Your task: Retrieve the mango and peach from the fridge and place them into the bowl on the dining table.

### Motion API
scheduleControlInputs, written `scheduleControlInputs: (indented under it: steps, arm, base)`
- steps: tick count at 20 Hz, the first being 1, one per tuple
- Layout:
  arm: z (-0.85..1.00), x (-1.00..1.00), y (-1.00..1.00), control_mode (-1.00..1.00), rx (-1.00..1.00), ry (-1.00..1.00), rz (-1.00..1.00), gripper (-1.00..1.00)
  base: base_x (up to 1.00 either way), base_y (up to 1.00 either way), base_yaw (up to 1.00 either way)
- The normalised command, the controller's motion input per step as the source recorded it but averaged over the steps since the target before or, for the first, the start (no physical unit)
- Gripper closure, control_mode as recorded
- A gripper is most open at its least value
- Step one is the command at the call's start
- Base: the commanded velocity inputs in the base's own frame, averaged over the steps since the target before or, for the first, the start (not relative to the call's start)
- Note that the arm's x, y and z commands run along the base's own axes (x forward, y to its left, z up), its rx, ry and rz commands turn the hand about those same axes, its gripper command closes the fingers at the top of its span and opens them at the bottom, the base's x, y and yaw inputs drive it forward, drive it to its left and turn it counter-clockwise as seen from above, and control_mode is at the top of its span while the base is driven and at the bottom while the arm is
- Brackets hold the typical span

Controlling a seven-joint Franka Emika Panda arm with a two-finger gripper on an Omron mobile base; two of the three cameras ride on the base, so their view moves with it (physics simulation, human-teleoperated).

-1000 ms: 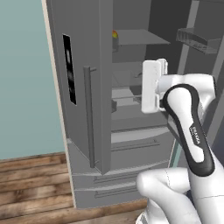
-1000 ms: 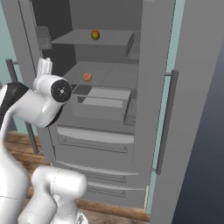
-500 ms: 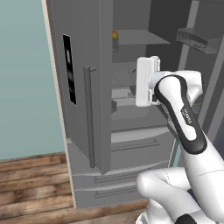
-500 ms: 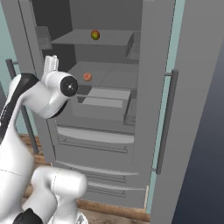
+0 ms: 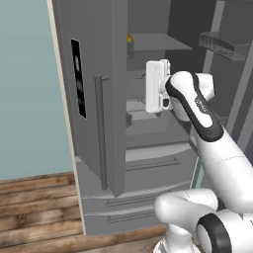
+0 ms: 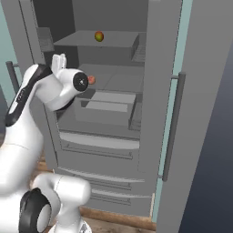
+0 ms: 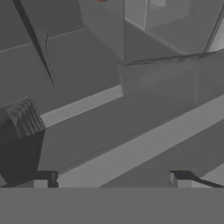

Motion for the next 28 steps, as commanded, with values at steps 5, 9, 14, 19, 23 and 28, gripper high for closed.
scheduleControlInputs:
  steps: [5,9,14,19,23,28]
  arm:
    - [-0.19,0.63,0.38,-1.0,0.0,0.0,0.06,-1.0]
    - [-0.25,0.68,0.3,-1.0,-0.02,0.0,0.07,-1.0]
    - [-0.25,0.47,0.22,-1.0,-0.03,0.0,0.07,-1.0]
    - [0.0,-0.49,0.69,-1.0,-0.08,-0.1,0.13,-1.0]
    - [0.02,-1.0,1.0,-1.0,-0.09,-0.2,0.17,-1.0]
    - [0.08,-1.0,1.0,-1.0,-0.08,-0.22,0.15,-1.0]
  base:
    - [0.0,0.0,0.0]
    - [0.0,0.0,0.0]
    - [0.0,0.0,0.0]
    - [0.0,0.0,0.0]
    - [0.0,0.0,0.0]
    - [0.0,0.0,0.0]
